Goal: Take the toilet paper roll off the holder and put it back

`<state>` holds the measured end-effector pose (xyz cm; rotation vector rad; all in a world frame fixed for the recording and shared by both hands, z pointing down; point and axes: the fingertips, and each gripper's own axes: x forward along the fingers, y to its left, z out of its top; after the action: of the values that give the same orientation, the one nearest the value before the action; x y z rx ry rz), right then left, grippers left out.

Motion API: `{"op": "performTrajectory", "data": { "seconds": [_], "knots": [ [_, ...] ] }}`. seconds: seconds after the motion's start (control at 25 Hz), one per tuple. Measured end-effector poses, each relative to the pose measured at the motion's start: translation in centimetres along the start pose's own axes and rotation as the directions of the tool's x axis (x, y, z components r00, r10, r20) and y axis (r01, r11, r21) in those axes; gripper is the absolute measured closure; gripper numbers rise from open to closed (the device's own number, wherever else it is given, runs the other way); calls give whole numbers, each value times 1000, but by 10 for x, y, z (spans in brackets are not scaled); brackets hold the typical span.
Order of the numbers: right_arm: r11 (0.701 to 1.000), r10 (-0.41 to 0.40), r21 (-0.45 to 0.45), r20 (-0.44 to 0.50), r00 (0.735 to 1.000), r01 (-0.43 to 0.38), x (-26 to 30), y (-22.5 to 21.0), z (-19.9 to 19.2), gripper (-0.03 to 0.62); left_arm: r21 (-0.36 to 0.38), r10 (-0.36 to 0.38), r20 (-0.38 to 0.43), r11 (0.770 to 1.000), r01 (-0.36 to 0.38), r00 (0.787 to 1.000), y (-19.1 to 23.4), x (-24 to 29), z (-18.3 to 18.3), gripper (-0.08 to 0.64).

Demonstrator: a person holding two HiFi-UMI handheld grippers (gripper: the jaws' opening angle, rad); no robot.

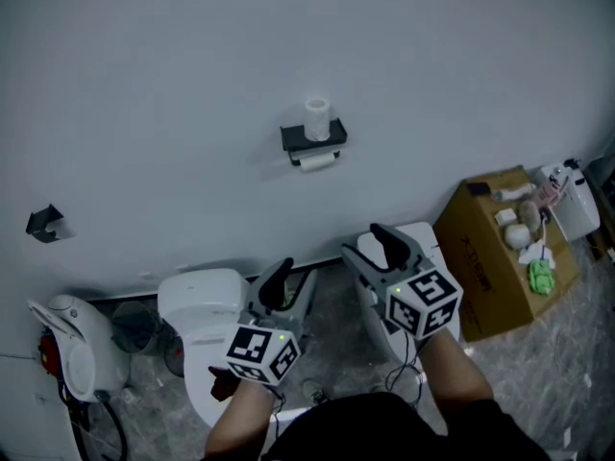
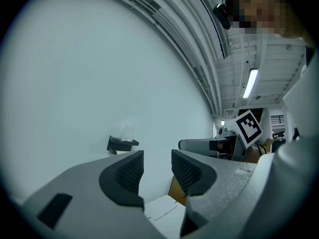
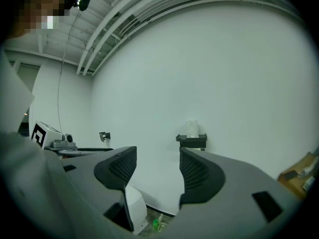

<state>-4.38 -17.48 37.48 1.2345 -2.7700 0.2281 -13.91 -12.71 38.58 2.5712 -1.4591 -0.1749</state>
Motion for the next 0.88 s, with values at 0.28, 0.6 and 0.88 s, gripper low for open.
{"op": "performTrajectory", "data": {
  "seconds": [0.28, 0.6, 0.88],
  "knots": [
    [999, 0, 40, 36, 999, -2, -70, -48, -2, 389, 5, 16, -15, 1000, -16, 1000, -74, 25, -15, 397],
    [996, 63, 52, 60, 996, -66, -162, -87, -11, 503, 38, 71, -17, 997, -70, 997, -178, 32, -33, 397],
    [987, 142, 64, 73, 987, -147, -218, -96, -17, 592, 61, 152, -25, 987, -150, 988, -243, 15, -47, 397]
  ]
}}
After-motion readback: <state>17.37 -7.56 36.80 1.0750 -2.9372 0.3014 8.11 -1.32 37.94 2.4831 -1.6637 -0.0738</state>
